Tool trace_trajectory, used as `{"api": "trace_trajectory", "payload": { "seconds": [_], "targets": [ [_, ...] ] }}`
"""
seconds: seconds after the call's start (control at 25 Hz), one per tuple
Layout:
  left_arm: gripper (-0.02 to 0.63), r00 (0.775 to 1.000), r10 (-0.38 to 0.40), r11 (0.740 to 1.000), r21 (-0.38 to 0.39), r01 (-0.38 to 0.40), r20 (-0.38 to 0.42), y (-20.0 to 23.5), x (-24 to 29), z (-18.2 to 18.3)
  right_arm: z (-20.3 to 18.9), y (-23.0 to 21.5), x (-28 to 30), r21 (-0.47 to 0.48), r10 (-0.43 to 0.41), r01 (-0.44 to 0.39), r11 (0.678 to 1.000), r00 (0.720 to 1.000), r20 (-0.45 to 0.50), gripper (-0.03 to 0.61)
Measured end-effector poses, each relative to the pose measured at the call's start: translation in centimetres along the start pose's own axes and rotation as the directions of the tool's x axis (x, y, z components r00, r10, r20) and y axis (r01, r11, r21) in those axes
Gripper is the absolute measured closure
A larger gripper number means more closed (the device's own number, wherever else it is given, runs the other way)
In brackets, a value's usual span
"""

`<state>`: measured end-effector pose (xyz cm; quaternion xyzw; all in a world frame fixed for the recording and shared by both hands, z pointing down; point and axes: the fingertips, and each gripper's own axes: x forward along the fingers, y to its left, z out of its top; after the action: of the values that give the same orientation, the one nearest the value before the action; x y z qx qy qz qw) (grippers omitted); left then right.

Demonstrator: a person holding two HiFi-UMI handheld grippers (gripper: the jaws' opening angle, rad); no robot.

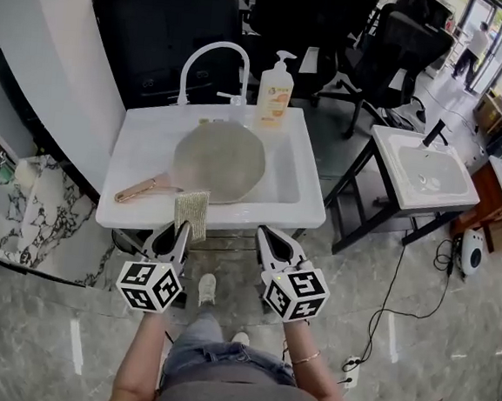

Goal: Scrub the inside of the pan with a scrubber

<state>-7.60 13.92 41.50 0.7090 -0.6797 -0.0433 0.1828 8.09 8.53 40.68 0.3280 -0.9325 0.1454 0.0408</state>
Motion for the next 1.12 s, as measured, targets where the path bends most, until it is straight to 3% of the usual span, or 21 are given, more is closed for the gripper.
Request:
{"api": "trace_trajectory", "payload": {
  "seconds": [0.16,0.4,0.68,1.12],
  "targets": [
    [0.551,0.998,-0.058,0.998,-0.008,0.058,-0.008,2.8,4.7,1.9,1.4,-2.2,4.4,0.007,-0.060,0.060,0.998,0.998,0.000,0.568],
    [0.551,0.994,-0.091,0.995,0.035,0.093,-0.065,6.6,12.1,4.9,3.5,-5.3,11.1,0.016,-0.148,0.148,0.989,0.989,-0.018,0.568],
    [0.551,0.979,-0.178,0.979,0.079,0.186,-0.101,8.8,18.2,7.0,4.9,-7.6,16.3,0.016,-0.236,0.237,0.971,0.971,-0.027,0.568],
    [0.551,0.920,-0.315,0.933,0.103,0.346,-0.234,8.1,24.7,4.8,3.7,-11.0,16.9,0.059,-0.376,0.380,0.923,0.924,-0.072,0.568]
  ]
}}
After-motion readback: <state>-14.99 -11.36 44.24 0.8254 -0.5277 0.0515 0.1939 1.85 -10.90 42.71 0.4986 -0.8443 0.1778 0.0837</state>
